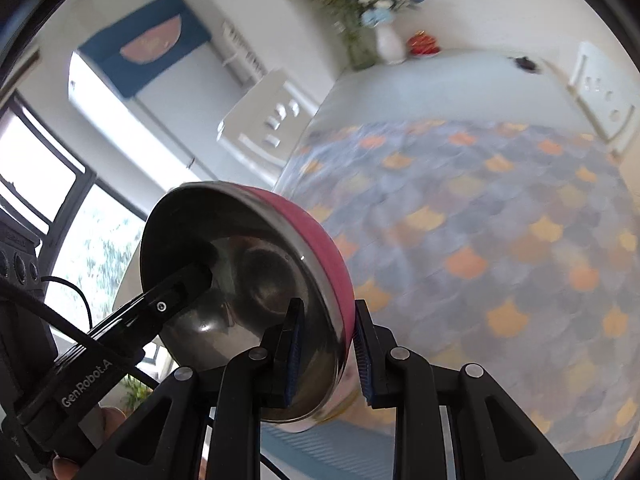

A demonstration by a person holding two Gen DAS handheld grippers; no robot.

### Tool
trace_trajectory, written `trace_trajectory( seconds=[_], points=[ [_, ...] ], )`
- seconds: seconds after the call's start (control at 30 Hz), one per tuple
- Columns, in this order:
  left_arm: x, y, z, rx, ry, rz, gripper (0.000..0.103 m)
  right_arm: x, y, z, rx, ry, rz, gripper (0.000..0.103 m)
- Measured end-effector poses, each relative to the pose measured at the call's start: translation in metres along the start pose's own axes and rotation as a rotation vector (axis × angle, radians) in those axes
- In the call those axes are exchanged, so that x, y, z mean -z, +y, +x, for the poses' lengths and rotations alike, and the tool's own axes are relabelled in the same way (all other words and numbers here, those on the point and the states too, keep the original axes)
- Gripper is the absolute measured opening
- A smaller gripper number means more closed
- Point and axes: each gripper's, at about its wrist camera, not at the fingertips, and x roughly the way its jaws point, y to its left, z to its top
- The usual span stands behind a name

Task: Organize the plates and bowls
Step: 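Carry the pink steel bowl over the stack and lower it into the blue steel bowl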

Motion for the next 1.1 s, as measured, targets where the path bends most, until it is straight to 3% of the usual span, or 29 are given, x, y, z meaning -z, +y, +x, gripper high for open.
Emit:
trace_trajectory(
  seconds=[0.23,0.47,0.9,1.1],
  points=[
    [0.033,0.051,0.012,0.0,0.092,-0.06,0.016,0.018,0.033,0.041,0.05,0.13,-0.012,0.024],
    [0.052,0.075,0.034,0.034,0.168,-0.07,0.016,0.028,0.035,0.065,0.118,0.192,0.001,0.024],
    [0.054,0.087,0.042,0.057,0.199,-0.029,0.016,0.035,0.037,0.082,0.16,0.222,0.053,0.024],
    [0.053,0.093,0.04,-0.012,0.179,0.01,0.016,0.036,0.035,0.087,0.147,0.231,0.072,0.024]
  ],
)
